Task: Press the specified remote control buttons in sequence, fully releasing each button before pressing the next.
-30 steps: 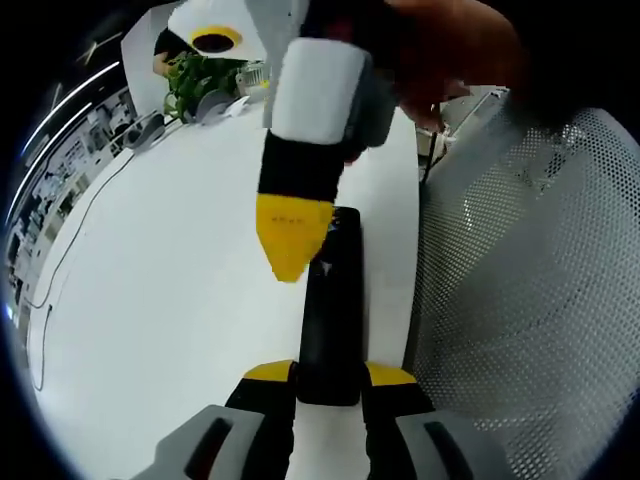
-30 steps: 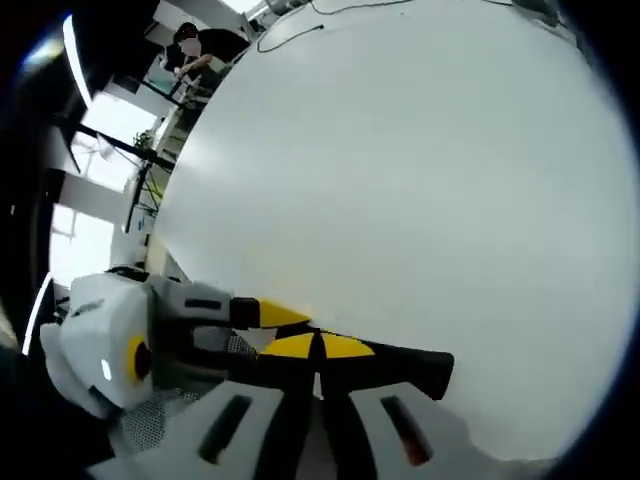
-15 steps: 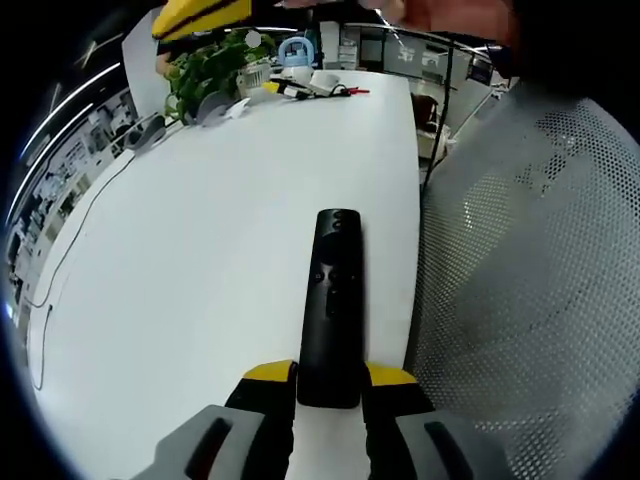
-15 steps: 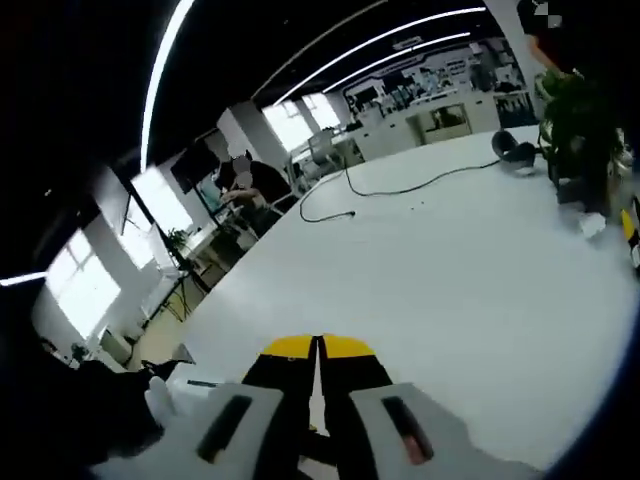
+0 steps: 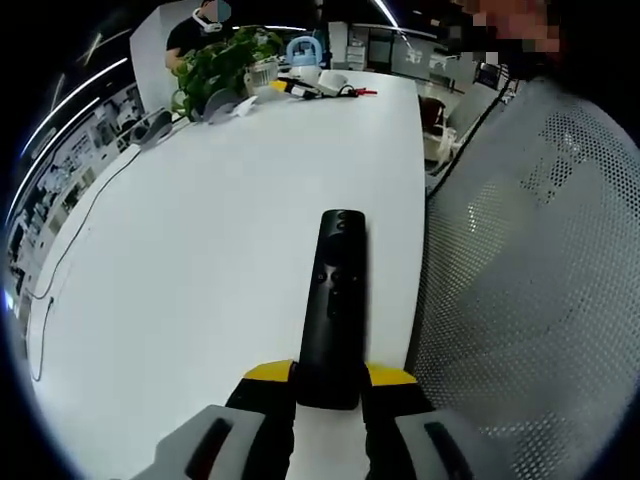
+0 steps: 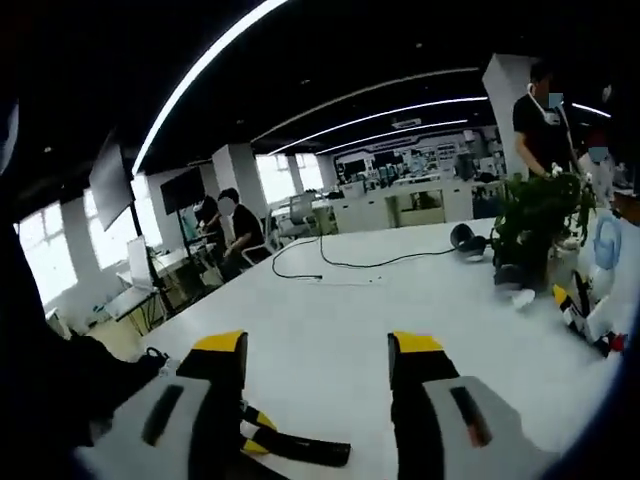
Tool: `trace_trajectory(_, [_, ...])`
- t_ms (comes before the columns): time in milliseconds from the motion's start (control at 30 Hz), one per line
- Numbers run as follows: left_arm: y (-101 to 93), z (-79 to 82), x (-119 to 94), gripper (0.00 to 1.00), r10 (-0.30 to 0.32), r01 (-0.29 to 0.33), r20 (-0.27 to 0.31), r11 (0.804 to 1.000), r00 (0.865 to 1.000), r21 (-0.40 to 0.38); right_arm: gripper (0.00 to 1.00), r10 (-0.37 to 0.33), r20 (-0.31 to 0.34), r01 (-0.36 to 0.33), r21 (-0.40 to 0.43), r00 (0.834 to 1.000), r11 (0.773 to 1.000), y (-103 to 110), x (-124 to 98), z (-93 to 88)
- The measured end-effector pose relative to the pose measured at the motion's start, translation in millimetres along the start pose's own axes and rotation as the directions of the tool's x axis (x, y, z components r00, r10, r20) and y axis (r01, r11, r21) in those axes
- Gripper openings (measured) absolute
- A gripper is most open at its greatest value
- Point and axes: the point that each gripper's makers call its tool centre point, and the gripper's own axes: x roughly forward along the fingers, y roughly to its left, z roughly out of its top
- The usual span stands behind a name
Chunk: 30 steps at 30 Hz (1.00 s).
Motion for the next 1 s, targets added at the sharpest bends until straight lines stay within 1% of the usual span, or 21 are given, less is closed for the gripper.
trace_trajectory(33, [0.1, 0.1, 0, 0.25, 0.000, 0.000, 0.000, 1.000, 1.000, 0.000, 0.73, -0.018, 0.016, 0.017, 0.011, 1.000, 1.000, -2, -3, 0.1])
trace_trajectory(67, [0.1, 0.3, 0, 0.25, 0.001, -0.001, 0.000, 1.000, 1.000, 0.001, 0.75, -0.063, 0.027, 0.062, 0.026, 0.998, 0.998, -9, -9, -2.5])
trace_trajectory(133, [0.1, 0.7, 0, 0.25, 0.003, -0.003, 0.001, 1.000, 1.000, -0.001, 0.80, -0.130, 0.042, 0.129, 0.044, 0.991, 0.991, -21, -16, -8.8])
trace_trajectory(167, [0.1, 0.7, 0, 0.25, 0.003, -0.003, 0.001, 1.000, 1.000, -0.001, 0.83, -0.153, 0.051, 0.151, 0.038, 0.987, 0.988, -24, -18, -10.3])
trace_trajectory(200, [0.1, 0.7, 0, 0.25, 0.003, -0.003, 0.001, 1.000, 1.000, 0.001, 0.87, -0.188, 0.067, 0.188, 0.008, 0.980, 0.982, -29, -21, -10.8])
trace_trajectory(233, [0.1, 0.7, 0, 0.25, 0.003, -0.003, 0.001, 1.000, 1.000, 0.002, 0.92, -0.208, 0.074, 0.209, -0.009, 0.975, 0.978, -31, -22, -11.7])
trace_trajectory(300, [0.1, 0.7, 0, 0.25, 0.003, -0.003, -0.001, 1.000, 1.000, 0.003, 0.98, -0.247, 0.062, 0.249, -0.027, 0.967, 0.968, -37, -22, -18.0])
trace_trajectory(333, [0.2, 0.6, 0, 0.25, 0.002, -0.002, -0.005, 1.000, 1.000, 0.004, 1.00, -0.266, 0.045, 0.268, -0.024, 0.963, 0.963, -41, -21, -21.7])
trace_trajectory(400, [0.6, 0.9, 0, 0.25, -0.001, 0.001, -0.011, 1.000, 1.000, 0.002, 1.00, -0.296, 0.040, 0.297, -0.042, 0.954, 0.954, -47, -20, -21.4])
trace_trajectory(433, [0.8, 1.0, 0, 0.24, -0.003, 0.003, -0.012, 1.000, 1.000, 0.003, 1.00, -0.305, 0.052, 0.307, -0.049, 0.951, 0.950, -48, -22, -18.6])
trace_trajectory(467, [0.8, 0.9, 0, 0.24, -0.006, 0.006, -0.011, 1.000, 1.000, 0.009, 0.99, -0.308, 0.079, 0.312, -0.051, 0.948, 0.949, -48, -23, -15.3])
trace_trajectory(500, [0.8, 0.5, 0, 0.24, -0.008, 0.009, -0.010, 1.000, 1.000, 0.011, 0.99, -0.312, 0.088, 0.317, -0.052, 0.946, 0.947, -48, -24, -15.1])
trace_trajectory(567, [0.7, 0.3, 0, 0.24, -0.008, 0.008, -0.005, 1.000, 1.000, 0.013, 0.98, -0.322, 0.074, 0.326, -0.064, 0.944, 0.943, -49, -23, -17.5])
trace_trajectory(633, [0.5, 0.5, 0, 0.24, -0.003, 0.003, -0.008, 1.000, 1.000, 0.012, 0.95, -0.319, 0.055, 0.322, -0.065, 0.946, 0.944, -49, -23, -20.9])
trace_trajectory(700, [0.7, 1.7, 0, 0.24, -0.005, 0.005, -0.028, 1.000, 1.000, 0.012, 0.93, -0.323, 0.060, 0.327, -0.067, 0.944, 0.943, -49, -24, -20.1])
trace_trajectory(833, [2.0, 1.7, 1, 0.24, -0.010, 0.011, -0.066, 1.000, 0.998, 0.027, 0.93, -0.336, 0.067, 0.340, -0.052, 0.939, 0.939, -52, -26, -18.7])
trace_trajectory(1000, [9.3, 1.8, 1, 0.23, -0.008, 0.014, -0.089, 0.998, 0.996, 0.060, 0.89, -0.337, 0.057, 0.340, -0.060, 0.940, 0.939, -52, -26, -20.8])
